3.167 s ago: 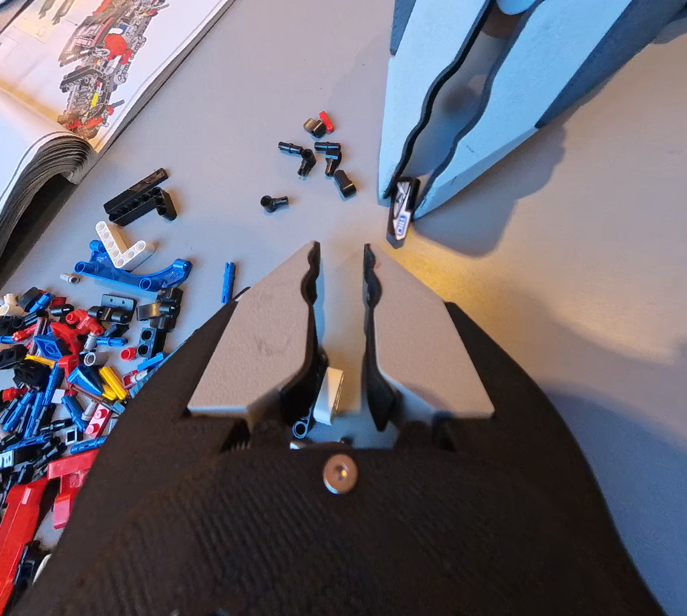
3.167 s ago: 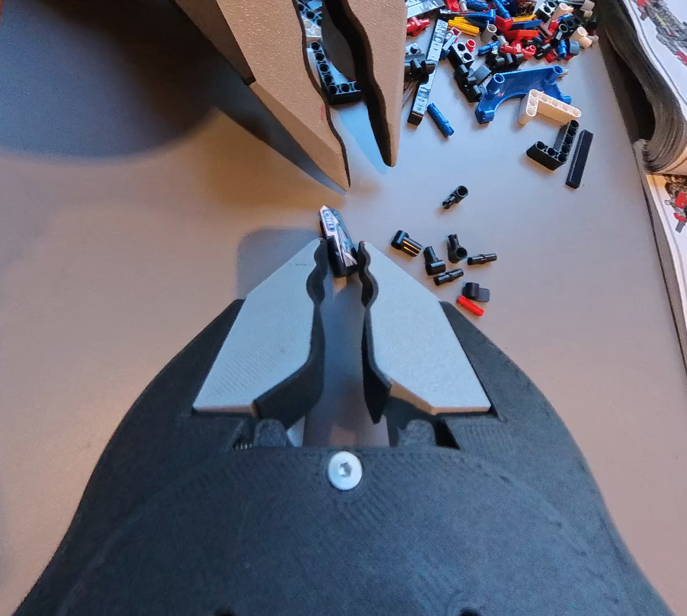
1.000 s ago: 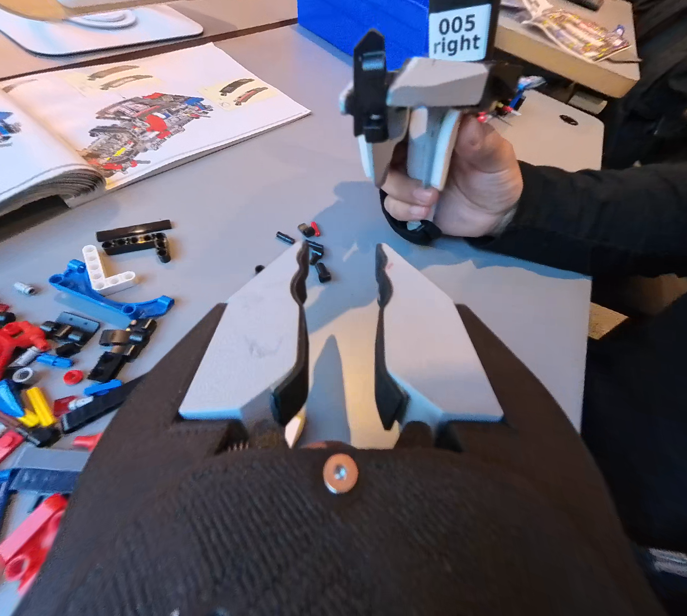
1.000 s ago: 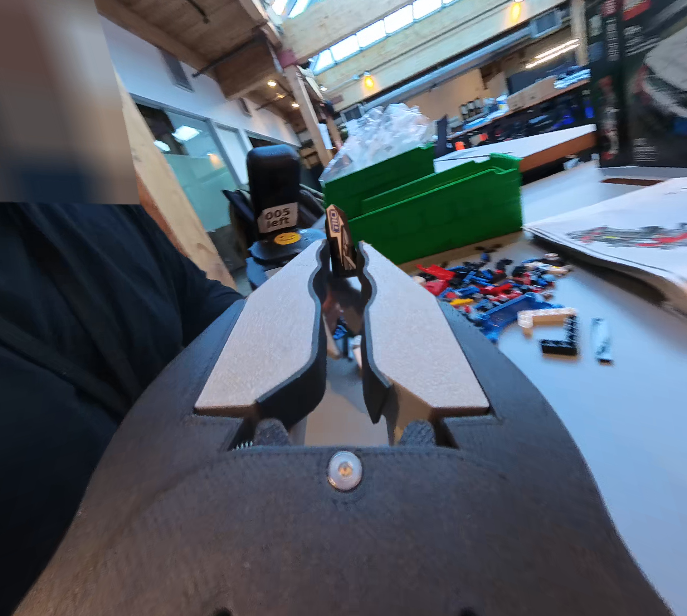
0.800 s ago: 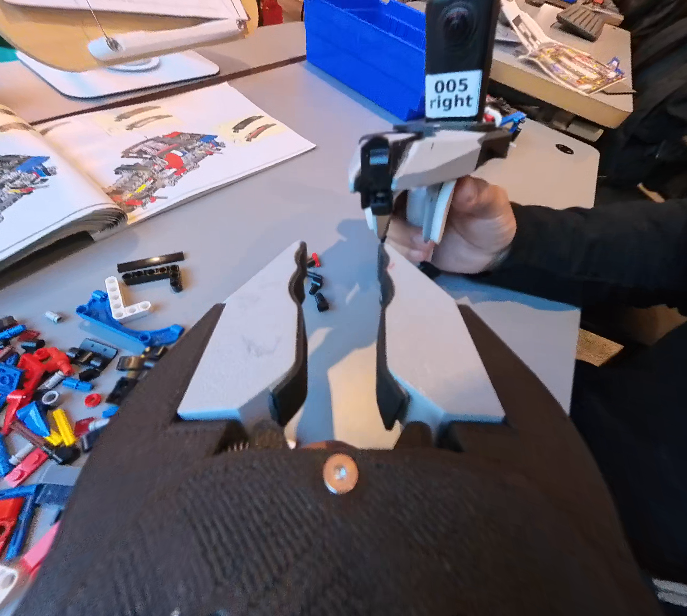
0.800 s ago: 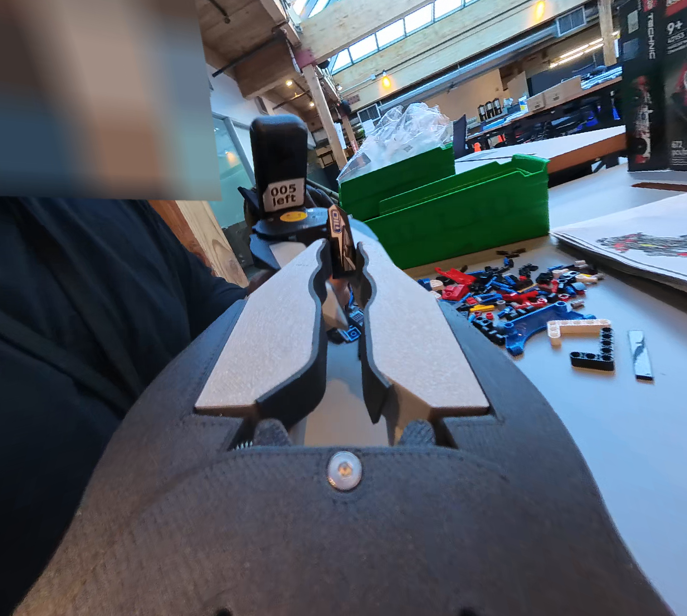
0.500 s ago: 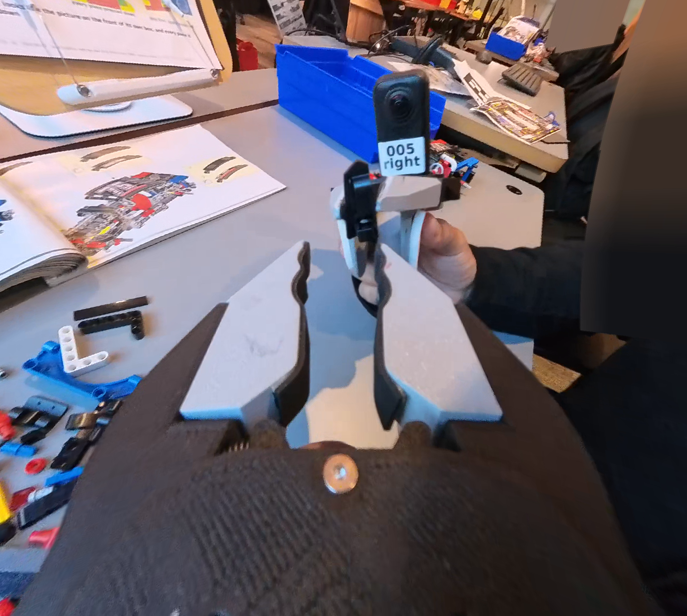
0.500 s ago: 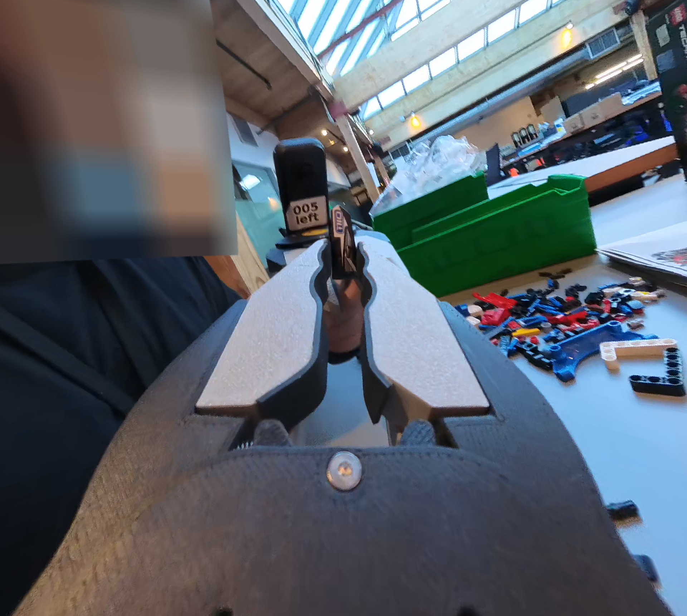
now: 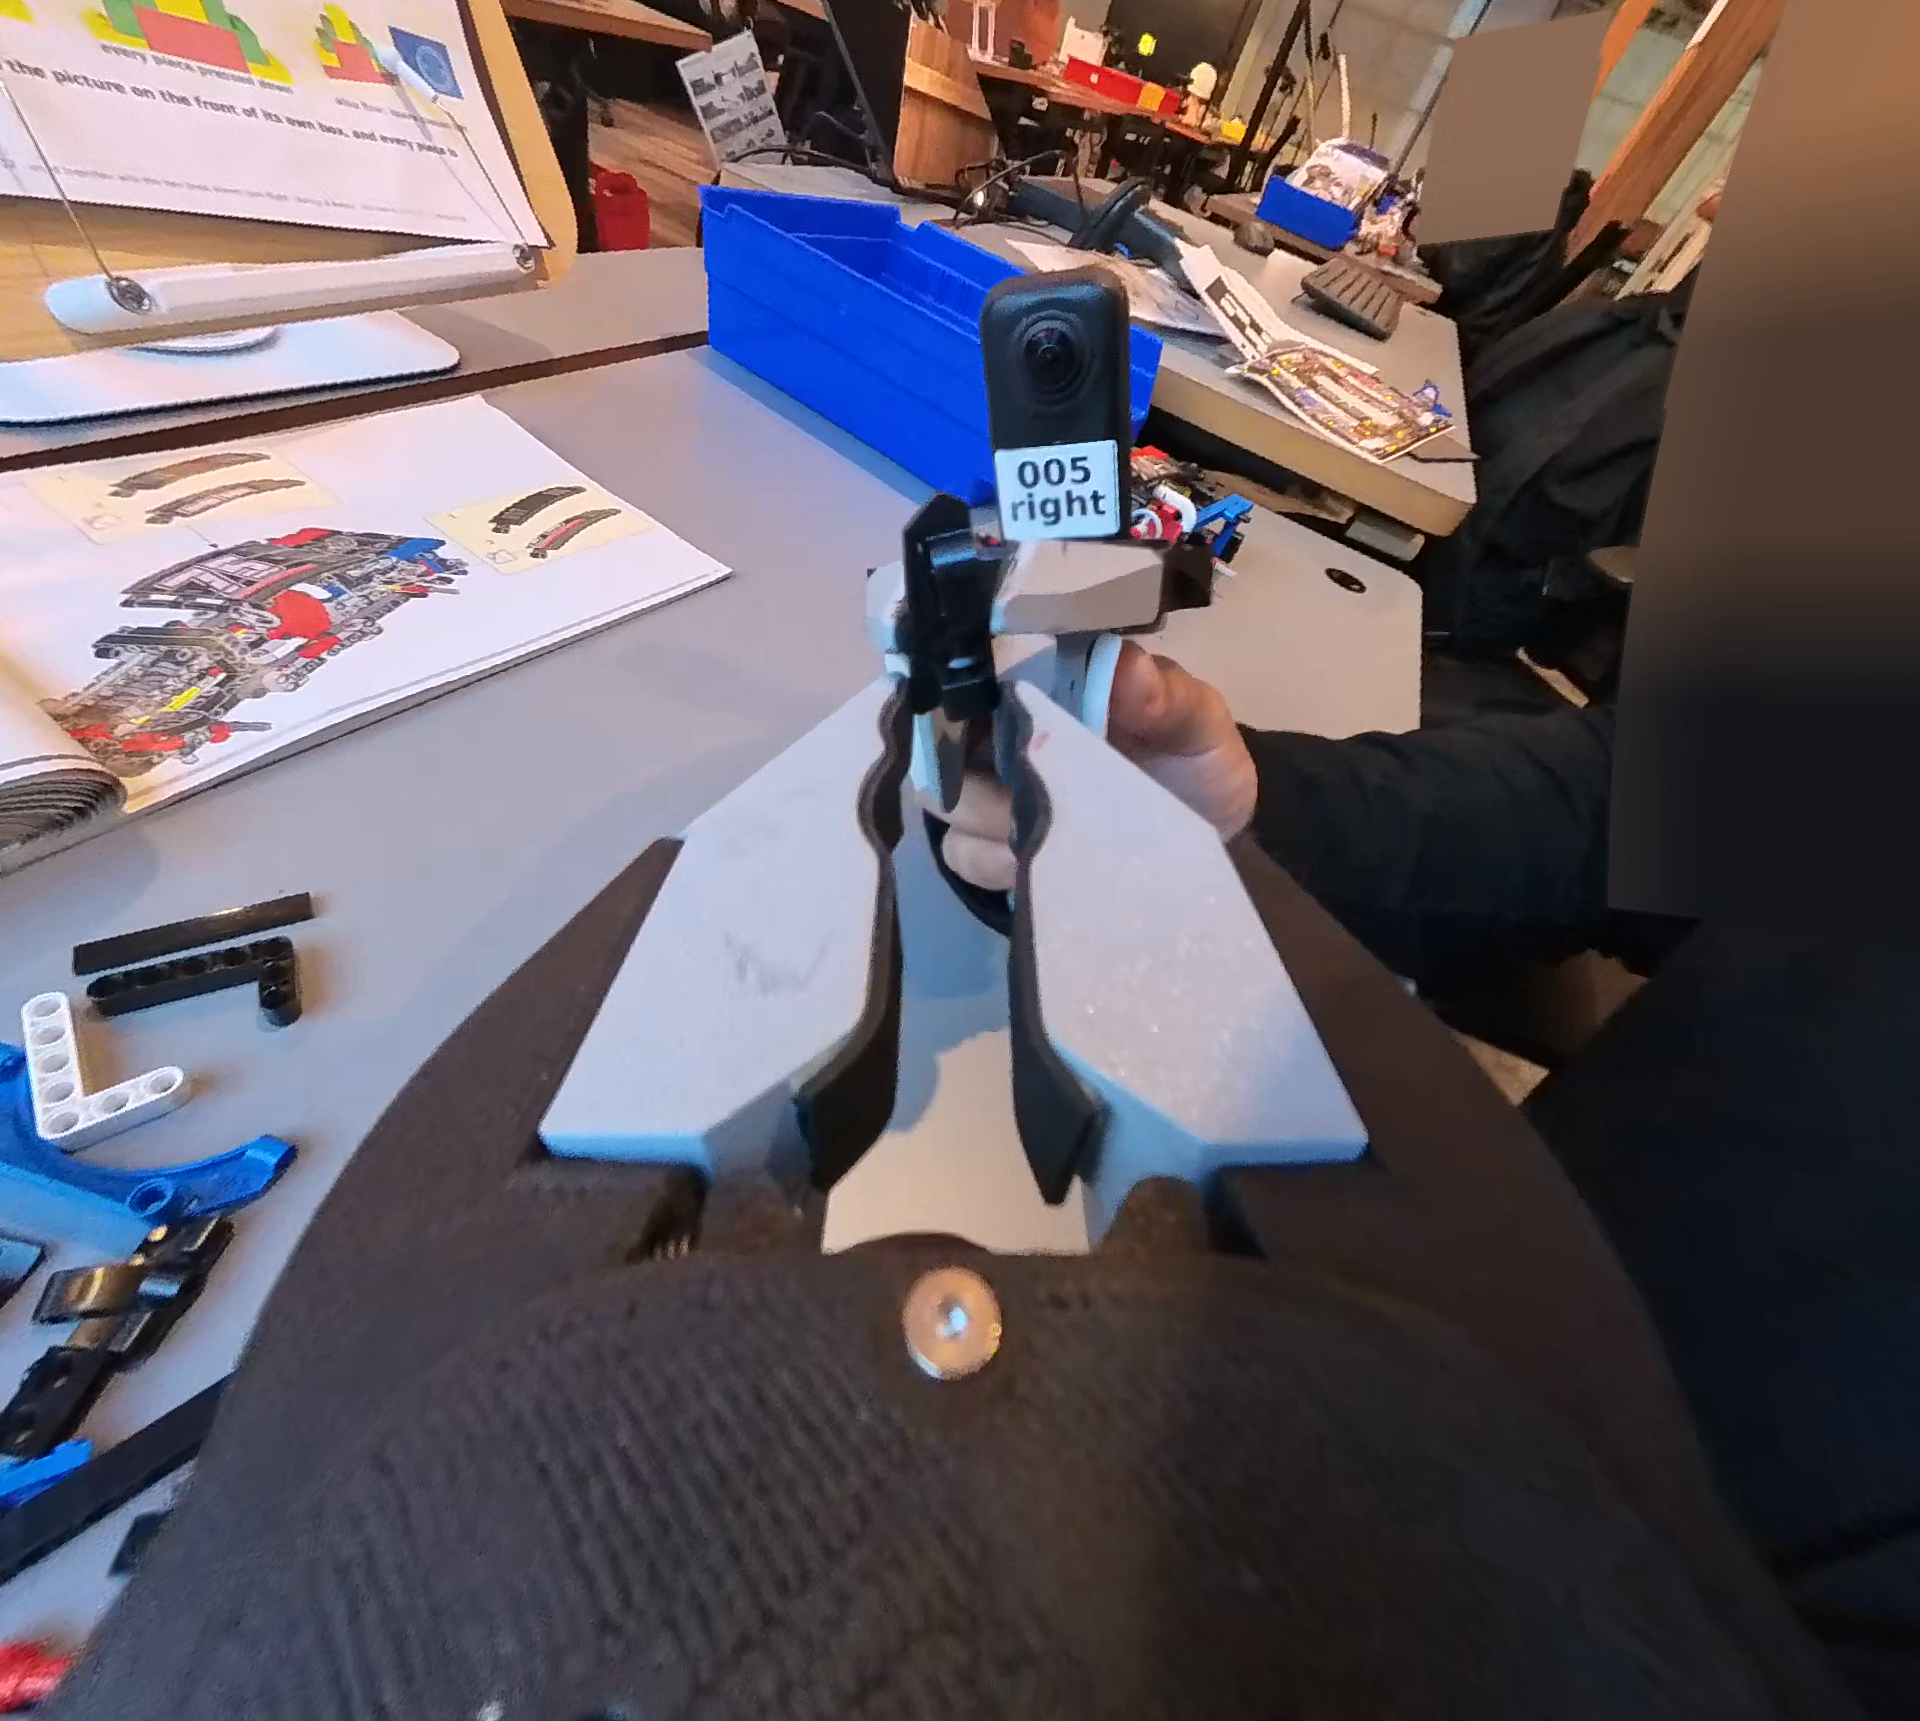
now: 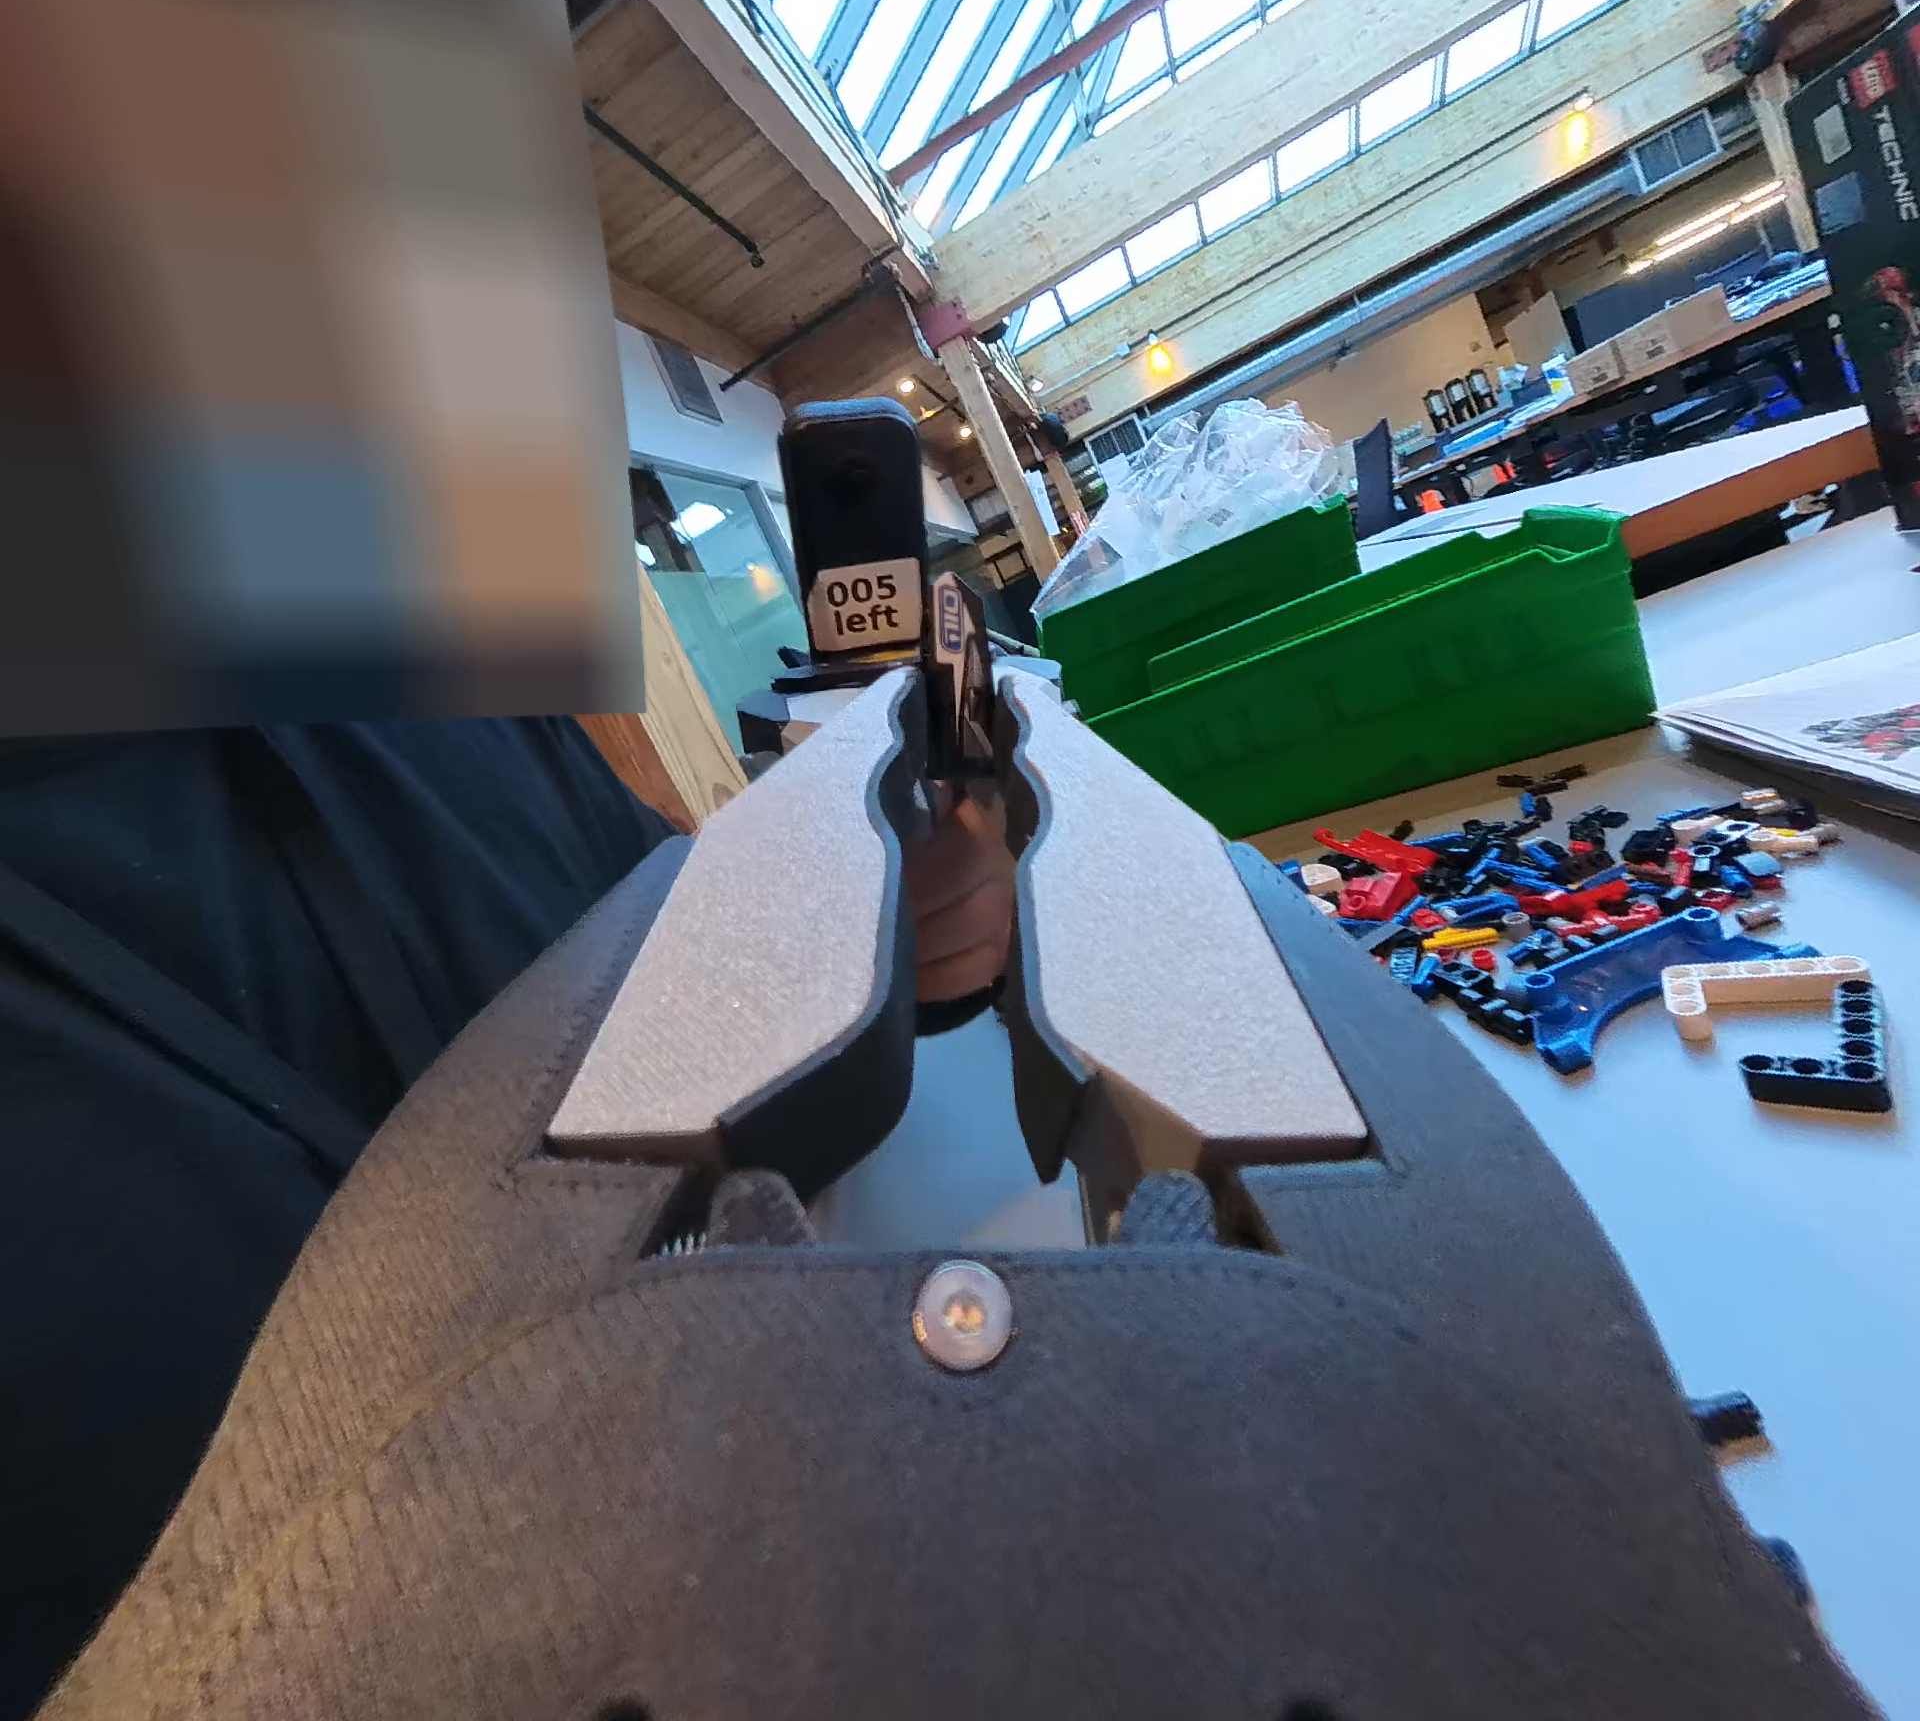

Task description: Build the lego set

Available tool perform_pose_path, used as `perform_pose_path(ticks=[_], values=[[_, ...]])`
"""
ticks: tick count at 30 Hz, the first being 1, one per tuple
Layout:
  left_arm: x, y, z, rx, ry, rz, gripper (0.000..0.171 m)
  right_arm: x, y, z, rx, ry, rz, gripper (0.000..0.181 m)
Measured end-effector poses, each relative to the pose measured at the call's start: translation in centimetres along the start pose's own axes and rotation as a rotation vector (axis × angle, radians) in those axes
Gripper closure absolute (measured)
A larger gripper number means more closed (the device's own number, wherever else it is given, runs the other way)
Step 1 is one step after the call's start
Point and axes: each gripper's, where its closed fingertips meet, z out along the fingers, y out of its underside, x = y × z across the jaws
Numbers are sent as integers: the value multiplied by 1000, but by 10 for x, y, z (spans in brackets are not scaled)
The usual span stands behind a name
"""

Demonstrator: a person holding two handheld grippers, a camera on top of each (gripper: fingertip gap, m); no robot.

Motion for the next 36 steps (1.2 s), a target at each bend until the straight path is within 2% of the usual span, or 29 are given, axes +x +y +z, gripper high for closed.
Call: perform_pose_path(ticks=[3, 7, 8, 10, 13, 15, 18, 19, 22, 29, 36], values=[[-2, 7, -2, -63, -5, 34, 159, 3, 4, -4, -41, 15, -10, 173], [-13, 30, -5, -245, -19, 87, 159, 14, 21, -15, -216, 95, -40, 174], [-18, 40, -6, -306, -33, 106, 159, 17, 25, -19, -269, 121, -61, 176], [-25, 65, -8, -455, -37, 141, 159, 22, 25, -27, -331, 185, -107, 165], [-38, 110, -11, -691, -49, 192, 159, 26, 16, -36, -341, 259, -208, 164], [-39, 130, -6, -768, -36, 202, 159, 32, 21, -39, -368, 291, -230, 168], [-34, 140, 6, -777, -5, 198, 156, 38, 35, -39, -444, 315, -231, 171], [-33, 140, 6, -771, -2, 193, 146, 39, 38, -39, -461, 329, -248, 171], [-37, 137, -5, -770, -14, 186, 133, 46, 39, -44, -495, 388, -318, 172], [-71, 109, -50, -682, -159, 204, 135, 62, 28, -55, -477, 509, -370, 174], [-115, 68, -59, -516, -256, 175, 138, 68, 40, -58, -534, 506, -365, 169]])
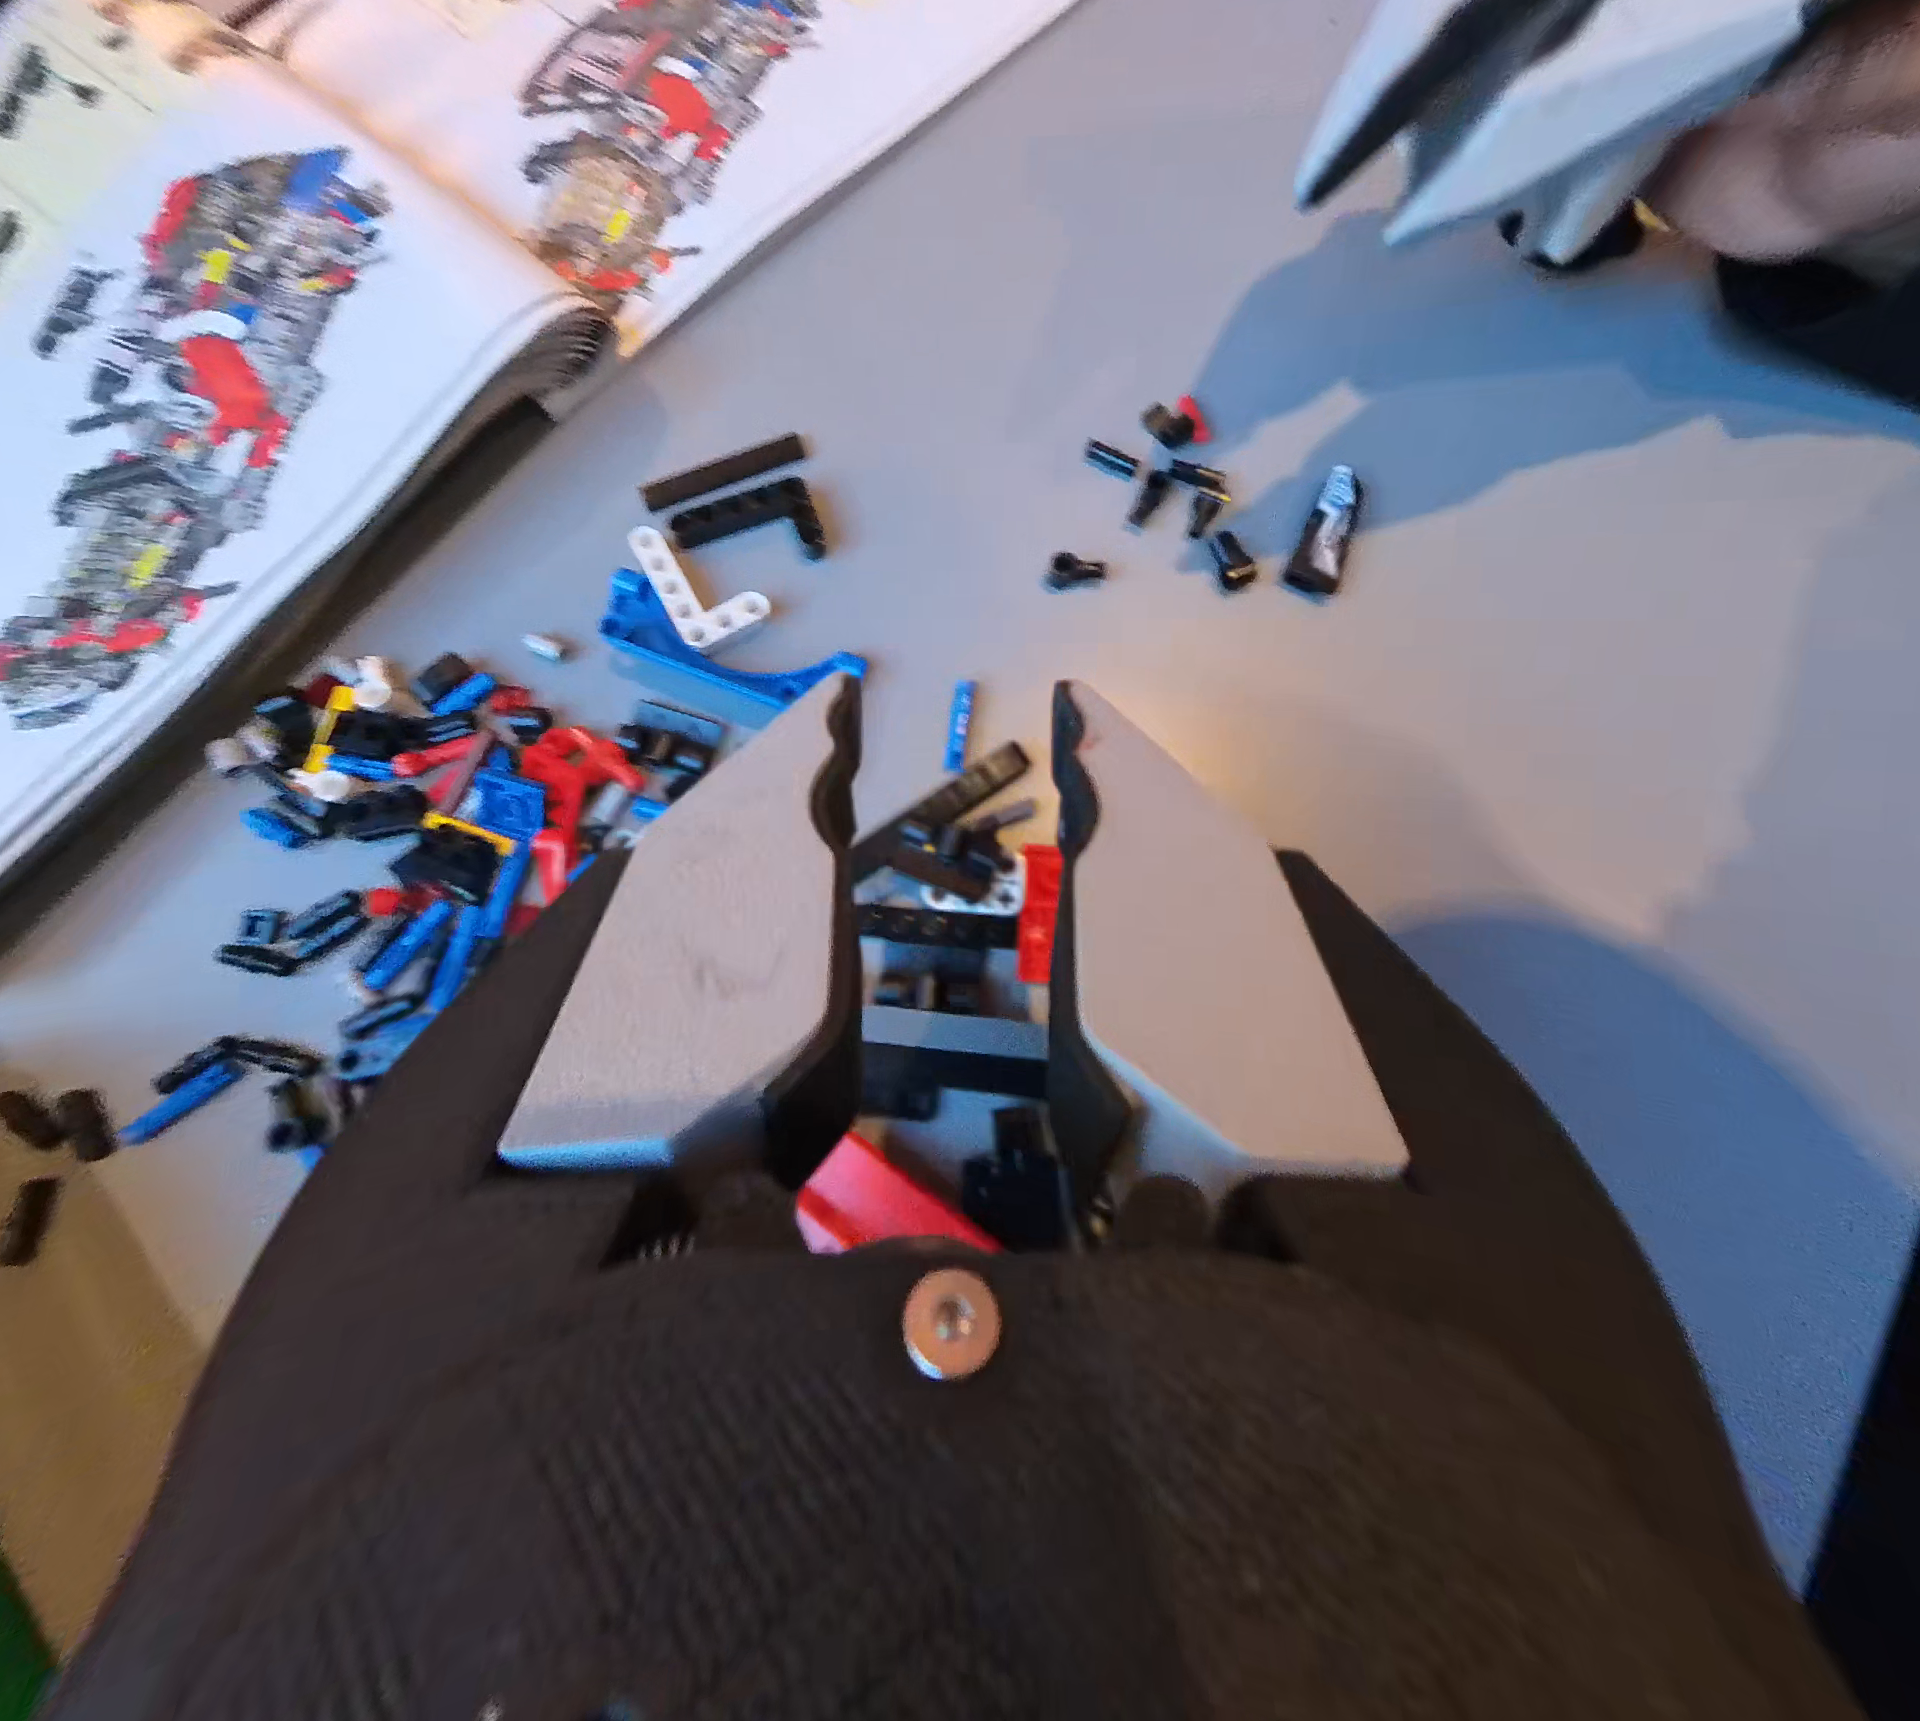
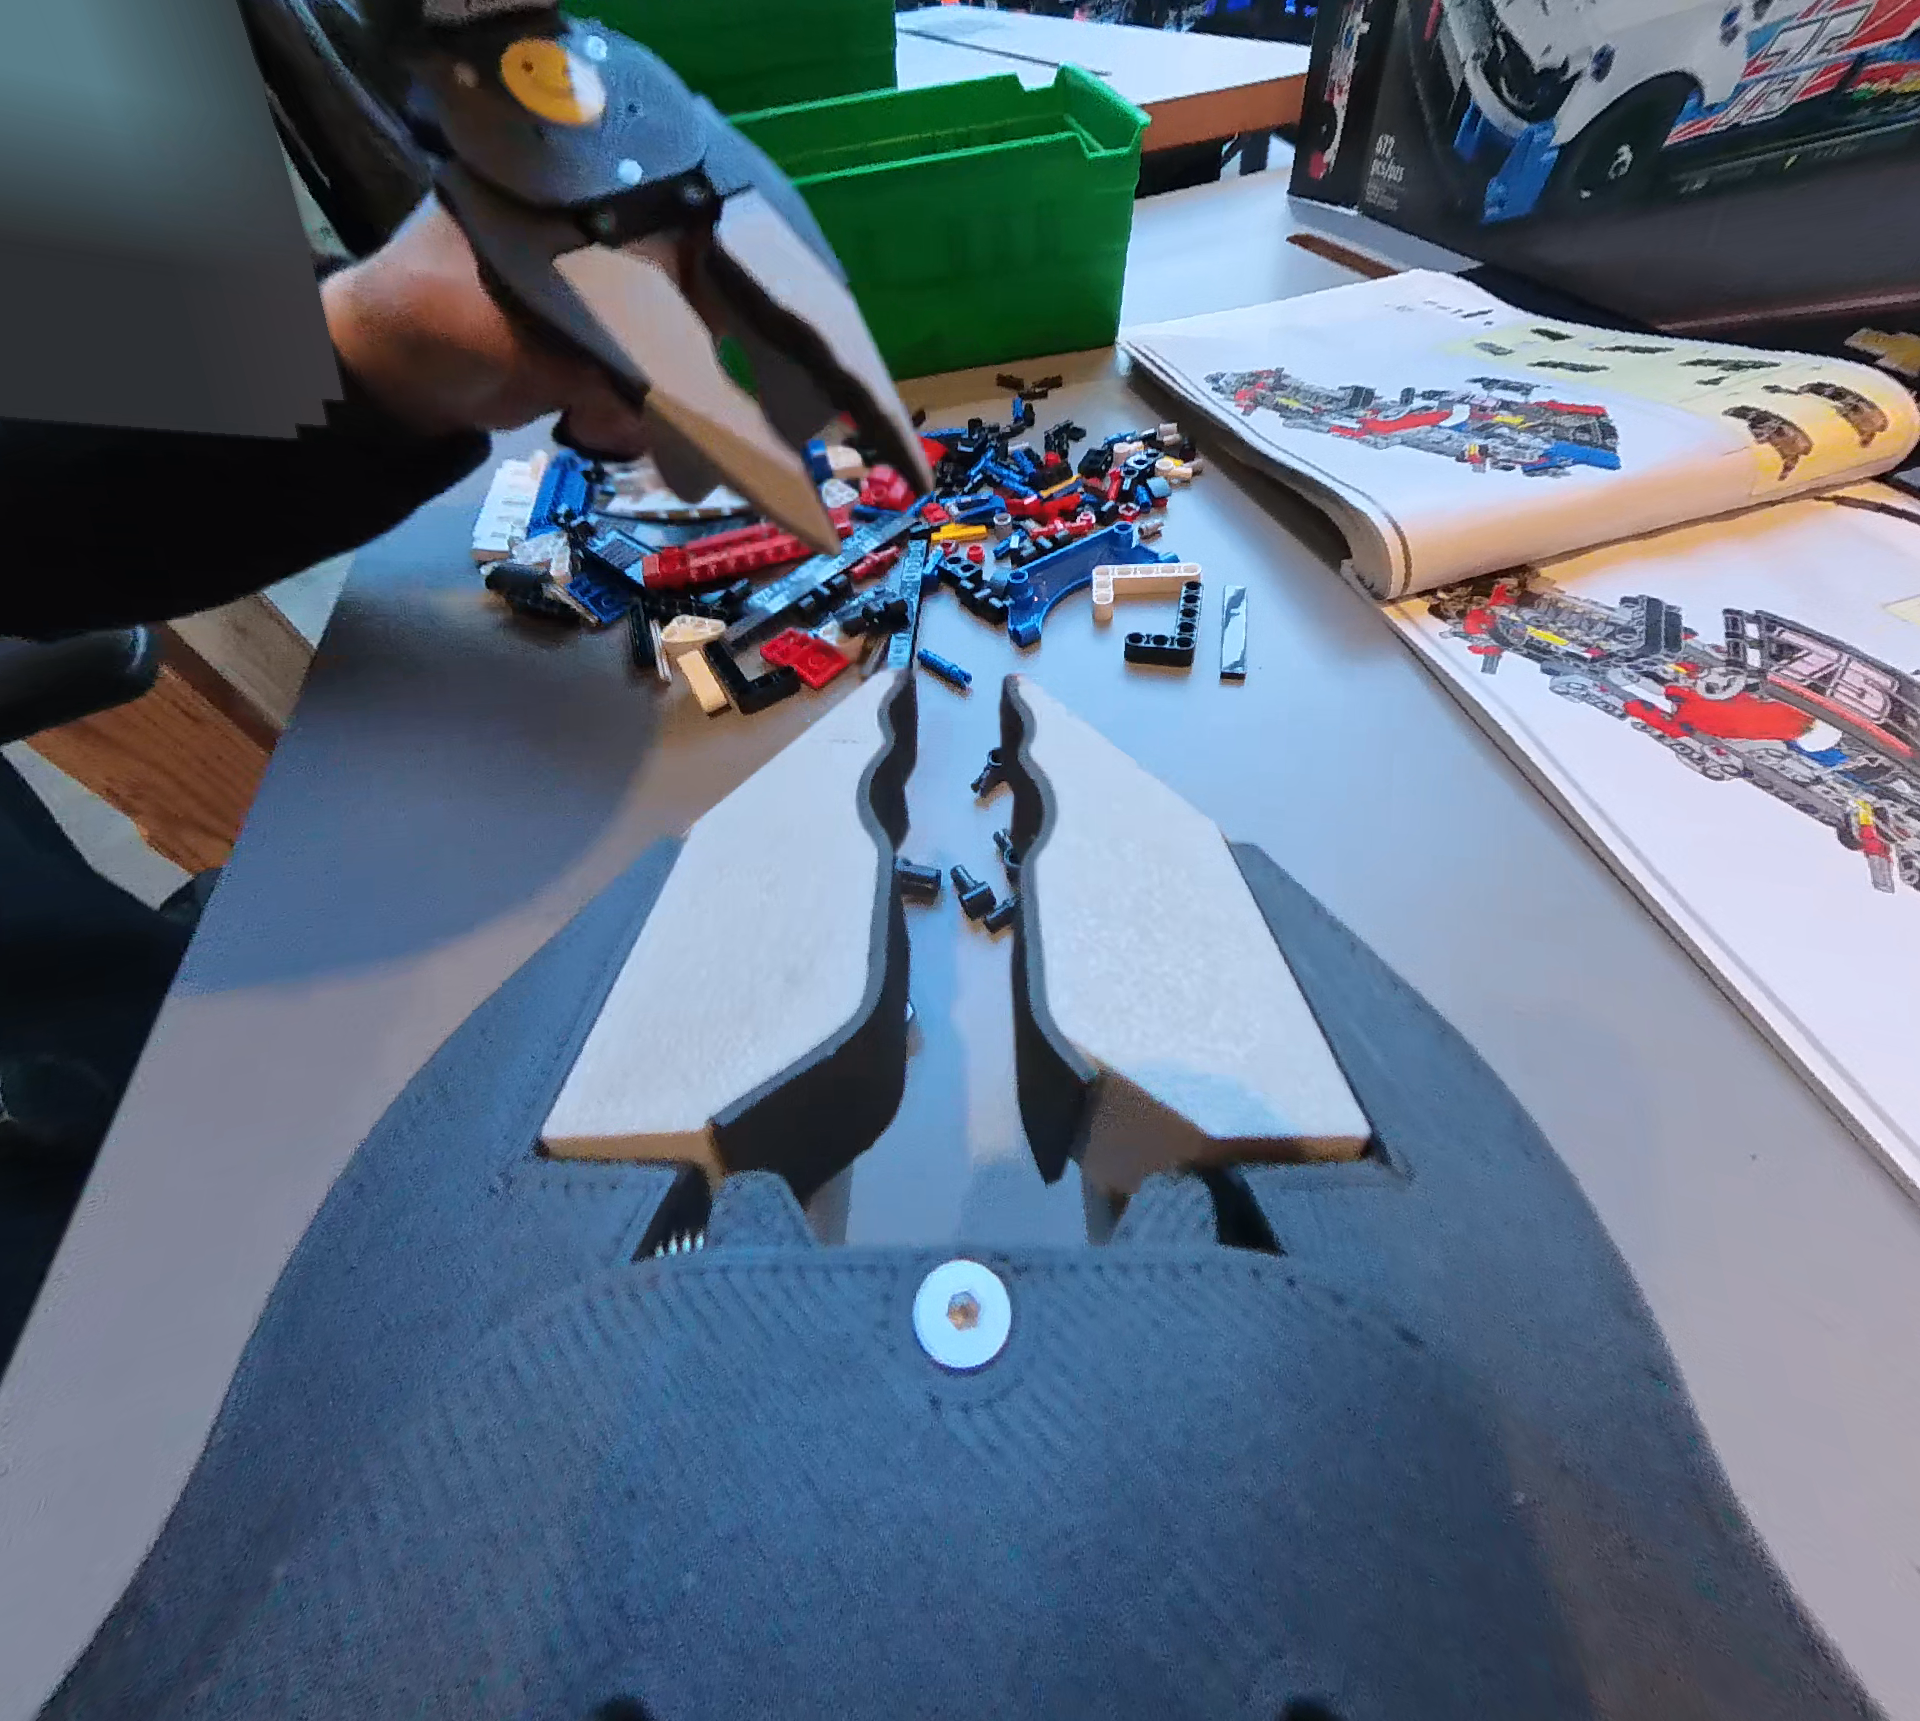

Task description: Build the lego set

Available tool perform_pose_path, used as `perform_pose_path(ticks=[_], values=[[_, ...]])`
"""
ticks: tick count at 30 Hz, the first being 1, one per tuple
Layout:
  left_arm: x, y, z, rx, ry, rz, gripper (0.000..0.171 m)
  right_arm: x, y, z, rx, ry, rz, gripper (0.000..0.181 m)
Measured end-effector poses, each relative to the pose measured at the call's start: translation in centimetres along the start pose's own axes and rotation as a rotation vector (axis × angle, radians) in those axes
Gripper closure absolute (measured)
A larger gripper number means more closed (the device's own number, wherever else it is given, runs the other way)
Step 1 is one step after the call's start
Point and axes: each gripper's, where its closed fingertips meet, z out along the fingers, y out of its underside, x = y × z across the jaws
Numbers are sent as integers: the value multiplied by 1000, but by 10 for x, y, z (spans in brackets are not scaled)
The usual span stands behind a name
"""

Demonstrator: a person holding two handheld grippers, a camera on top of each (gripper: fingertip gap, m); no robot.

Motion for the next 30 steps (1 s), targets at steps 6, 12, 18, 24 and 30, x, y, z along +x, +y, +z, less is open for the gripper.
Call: perform_pose_path(ticks=[6, 12, 18, 24, 30], values=[[-27, -14, 4, 57, 1, -3, 138, -7, 20, 9, -115, -19, -115, 164], [9, -12, 9, 11, 154, 36, 139, -27, 36, -6, -239, -92, -143, 155], [60, 3, 20, -94, 259, 131, 141, -23, 73, -6, -412, -60, -141, 154], [99, 18, 44, -212, 340, 165, 143, -21, 87, -2, -511, -94, -105, 157], [107, 18, 68, -258, 337, 142, 150, -22, 87, -1, -503, -135, -48, 175]])
